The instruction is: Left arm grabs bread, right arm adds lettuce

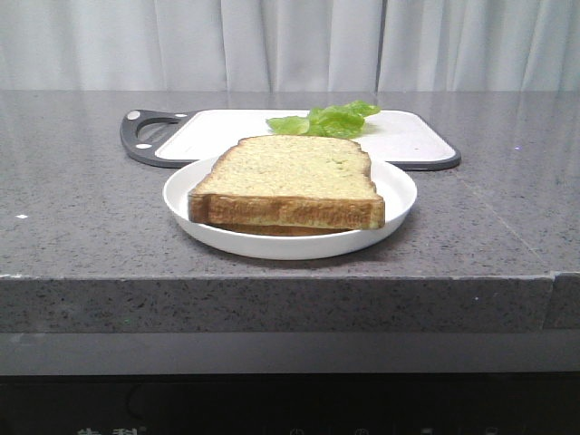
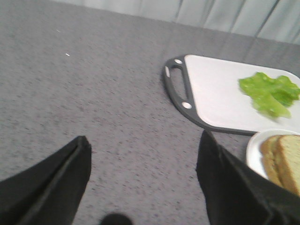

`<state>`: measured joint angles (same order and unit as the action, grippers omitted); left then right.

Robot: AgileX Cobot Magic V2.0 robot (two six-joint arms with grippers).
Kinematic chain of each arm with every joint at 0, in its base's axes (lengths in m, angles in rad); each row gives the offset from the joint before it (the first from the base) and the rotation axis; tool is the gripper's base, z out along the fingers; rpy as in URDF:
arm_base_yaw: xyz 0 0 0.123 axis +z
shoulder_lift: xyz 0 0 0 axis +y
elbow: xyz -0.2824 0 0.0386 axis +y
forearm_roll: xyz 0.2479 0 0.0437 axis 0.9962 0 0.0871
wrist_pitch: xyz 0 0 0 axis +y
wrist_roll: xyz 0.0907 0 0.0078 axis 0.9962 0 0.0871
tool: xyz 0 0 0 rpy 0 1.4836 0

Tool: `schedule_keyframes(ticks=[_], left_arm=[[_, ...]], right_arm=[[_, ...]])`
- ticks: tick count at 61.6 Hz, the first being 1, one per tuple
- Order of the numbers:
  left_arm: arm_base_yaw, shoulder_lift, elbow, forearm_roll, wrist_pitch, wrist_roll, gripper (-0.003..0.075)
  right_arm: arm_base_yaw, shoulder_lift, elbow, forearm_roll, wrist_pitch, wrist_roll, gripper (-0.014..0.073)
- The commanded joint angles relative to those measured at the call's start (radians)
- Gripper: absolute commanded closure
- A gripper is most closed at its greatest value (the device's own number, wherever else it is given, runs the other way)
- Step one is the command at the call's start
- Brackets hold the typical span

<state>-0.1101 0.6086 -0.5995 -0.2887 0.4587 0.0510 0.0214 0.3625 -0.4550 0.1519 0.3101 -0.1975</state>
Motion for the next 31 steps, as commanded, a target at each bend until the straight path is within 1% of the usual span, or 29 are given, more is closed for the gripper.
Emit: schedule_keyframes(ticks=[1,8,18,25,31], left_arm=[[-0.070,0.095,-0.115,-0.085,0.018,-0.005,0.0239],[-0.184,0.229,-0.224,-0.162,0.076,-0.005,0.0239],[-0.333,0.450,-0.355,-0.176,0.101,-0.005,0.0239],[-0.385,0.607,-0.455,-0.200,0.155,-0.005,0.0242],[-0.390,0.715,-0.526,-0.203,0.186,-0.005,0.0286]], right_arm=[[-0.004,0.015,-0.039,0.007,-0.075,-0.005,0.0127],[-0.004,0.015,-0.039,0.007,-0.075,-0.005,0.0127],[-0.004,0.015,-0.039,0.007,-0.074,-0.005,0.0127],[-0.004,0.015,-0.039,0.007,-0.074,-0.005,0.0127],[-0.004,0.015,-0.039,0.007,-0.074,-0.005,0.0127]])
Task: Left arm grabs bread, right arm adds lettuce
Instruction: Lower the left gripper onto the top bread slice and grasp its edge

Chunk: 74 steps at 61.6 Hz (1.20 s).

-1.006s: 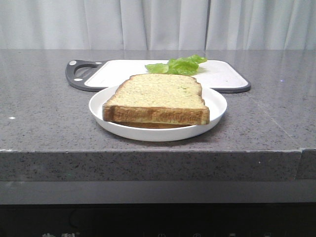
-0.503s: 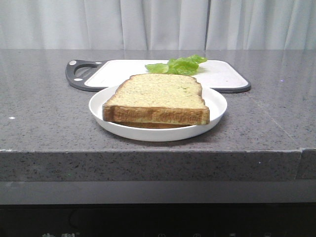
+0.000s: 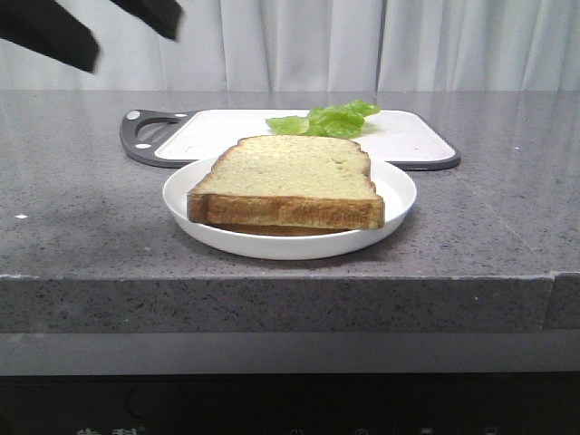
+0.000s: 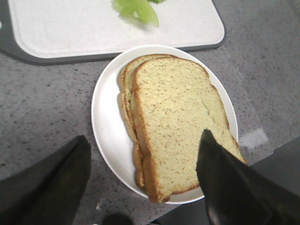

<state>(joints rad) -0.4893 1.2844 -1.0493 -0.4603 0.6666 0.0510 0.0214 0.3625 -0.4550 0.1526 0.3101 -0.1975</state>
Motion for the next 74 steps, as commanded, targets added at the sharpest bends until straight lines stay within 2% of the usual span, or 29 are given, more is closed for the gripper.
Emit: schedule_keyframes(ticks=[1,8,13,21,44,74], left_arm=[[-0.011,0.054,-0.086,-0.032,-0.019,-0.005,0.0298],[-0.011,0.116,-0.128,-0.047,0.002,0.003,0.0378],[-0.011,0.150,-0.144,-0.082,0.017,0.029,0.0396],[-0.011,0.188,-0.149,-0.152,0.021,0.072,0.0396],[-0.011,0.262,-0.151,-0.231,0.052,0.135,0.0396],[-0.011,0.292,-0.153,-0.233,0.064,0.142,0.0396]], right_arm=[[-0.004,0.015,-0.039,0.007,-0.073,-0.005,0.0127],[-0.004,0.014,-0.039,0.007,-0.073,-0.005,0.0127],[-0.004,0.014,-0.039,0.007,-0.073,-0.005,0.0127],[-0.004,0.014,-0.039,0.007,-0.073,-0.005,0.0127],[-0.004,0.014,-0.039,0.007,-0.073,-0.005,0.0127],[-0.004,0.014,-0.039,0.007,-0.073,-0.005,0.0127]])
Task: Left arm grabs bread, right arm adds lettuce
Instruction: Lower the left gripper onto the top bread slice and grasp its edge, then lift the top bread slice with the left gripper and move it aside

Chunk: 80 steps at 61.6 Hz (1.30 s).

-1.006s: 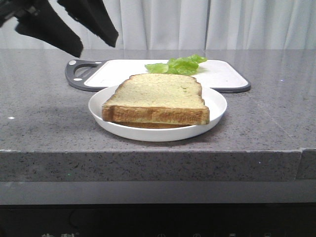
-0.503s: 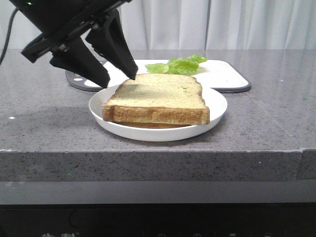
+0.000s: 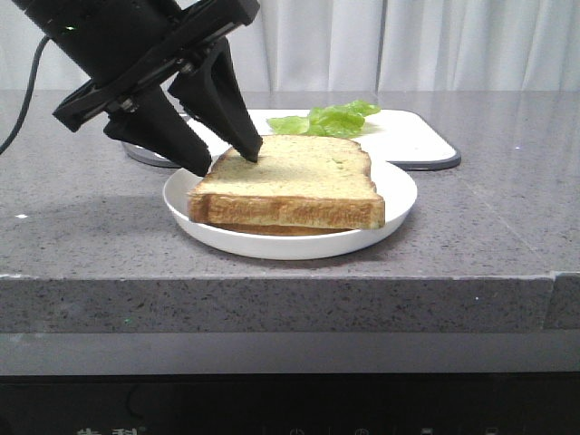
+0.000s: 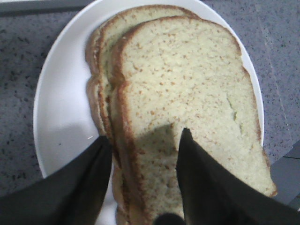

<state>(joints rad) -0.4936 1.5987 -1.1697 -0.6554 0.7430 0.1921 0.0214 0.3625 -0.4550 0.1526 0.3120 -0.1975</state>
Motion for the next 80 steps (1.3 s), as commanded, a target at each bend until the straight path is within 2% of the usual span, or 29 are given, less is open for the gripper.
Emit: schedule_keyframes(ticks=[1,19,34,52,80], left_arm=[[-0.007,-0.021,-0.033,-0.040,-0.010,0.001,0.0397],[-0.007,-0.004,-0.035,-0.044,-0.002,0.003,0.0410],[-0.007,-0.004,-0.035,-0.044,-0.002,0.003,0.0594],[-0.007,-0.004,-0.035,-0.044,0.000,0.003,0.0741],[-0.007,-0.097,-0.116,-0.108,0.045,0.005,0.0739]], right_arm=[[-0.004,0.014,-0.039,0.007,-0.075,-0.005,0.0127],[-0.004,0.014,-0.039,0.007,-0.075,-0.005,0.0127],[-0.004,0.014,-0.039,0.007,-0.075,-0.005,0.0127],[-0.004,0.014,-0.039,0.007,-0.075,-0.005,0.0127],[-0.004,0.014,-0.039,0.007,-0.075,-0.005,0.0127]])
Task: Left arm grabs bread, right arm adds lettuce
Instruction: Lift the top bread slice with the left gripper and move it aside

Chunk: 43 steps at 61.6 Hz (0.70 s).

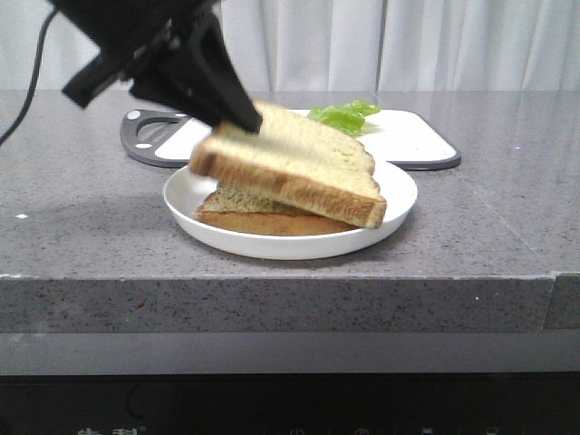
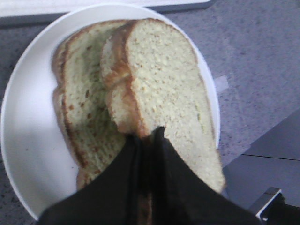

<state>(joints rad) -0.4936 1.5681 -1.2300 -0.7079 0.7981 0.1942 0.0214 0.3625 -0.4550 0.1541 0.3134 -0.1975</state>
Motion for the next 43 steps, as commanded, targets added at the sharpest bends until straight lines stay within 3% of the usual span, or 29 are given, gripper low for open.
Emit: schedule_keyframes(ticks=[1,24,43], left_arm=[[-0.007,-0.072,-0.062,-0.056,-0.009,0.003,0.0739],[0.017,-0.153,-0.075,-0.057,0.009,0.003,0.0739],[0.196,-0.214,-0.023,-0.045,0.091,0.008,0.0739]], right_arm=[[-0.004,0.014,-0.039,0.005,-0.076,-0.005,0.0127],[-0.004,0.014,-0.039,0.005,-0.076,-0.005,0.0127],[-0.004,0.014,-0.039,0.005,-0.081,-0.005,0.0127]])
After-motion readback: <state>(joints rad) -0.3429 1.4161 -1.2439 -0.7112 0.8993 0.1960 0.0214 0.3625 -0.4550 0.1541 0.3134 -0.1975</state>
